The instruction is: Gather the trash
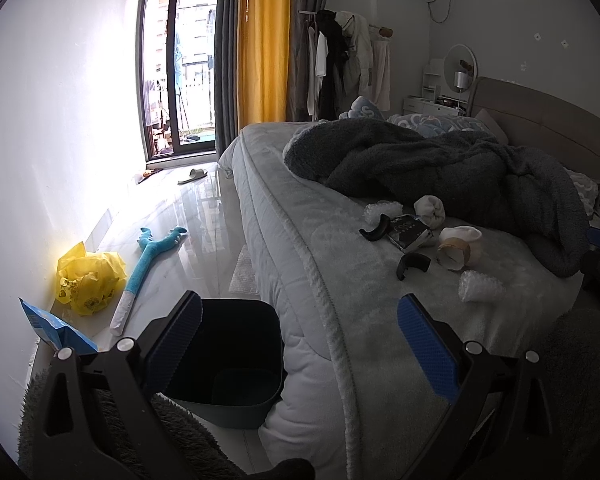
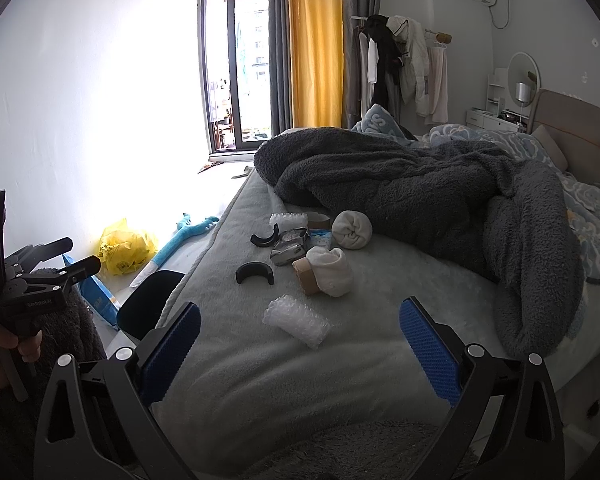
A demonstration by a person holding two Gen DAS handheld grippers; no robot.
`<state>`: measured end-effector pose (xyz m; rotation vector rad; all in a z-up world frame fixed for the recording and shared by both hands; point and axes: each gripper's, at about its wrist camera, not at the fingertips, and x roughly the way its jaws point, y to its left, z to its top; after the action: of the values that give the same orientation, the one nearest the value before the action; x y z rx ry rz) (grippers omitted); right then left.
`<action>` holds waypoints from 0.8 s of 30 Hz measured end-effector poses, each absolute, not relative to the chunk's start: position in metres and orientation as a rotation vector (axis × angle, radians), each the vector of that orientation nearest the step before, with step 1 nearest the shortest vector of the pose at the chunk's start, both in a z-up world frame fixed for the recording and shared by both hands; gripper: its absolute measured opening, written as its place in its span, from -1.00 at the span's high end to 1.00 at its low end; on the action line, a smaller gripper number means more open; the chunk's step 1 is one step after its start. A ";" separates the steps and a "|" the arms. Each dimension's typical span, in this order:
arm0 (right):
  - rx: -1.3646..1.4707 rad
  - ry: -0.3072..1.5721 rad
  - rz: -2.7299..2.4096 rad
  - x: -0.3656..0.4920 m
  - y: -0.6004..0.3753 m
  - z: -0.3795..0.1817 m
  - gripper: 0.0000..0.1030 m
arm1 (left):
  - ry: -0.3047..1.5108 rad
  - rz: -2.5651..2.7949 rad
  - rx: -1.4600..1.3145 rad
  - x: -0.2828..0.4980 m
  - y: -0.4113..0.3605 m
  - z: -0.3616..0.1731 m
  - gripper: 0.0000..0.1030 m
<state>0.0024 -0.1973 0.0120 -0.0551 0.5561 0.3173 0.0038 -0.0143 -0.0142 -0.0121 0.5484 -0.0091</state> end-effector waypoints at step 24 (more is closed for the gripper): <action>-0.067 0.642 0.223 0.013 -0.182 -0.001 -0.95 | 0.589 -0.122 -0.080 0.009 -0.017 -0.008 -0.93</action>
<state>0.0126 -0.1823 -0.0013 -0.0670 0.6419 0.2234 0.0094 -0.0169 -0.0078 -0.0803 0.5892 -0.1216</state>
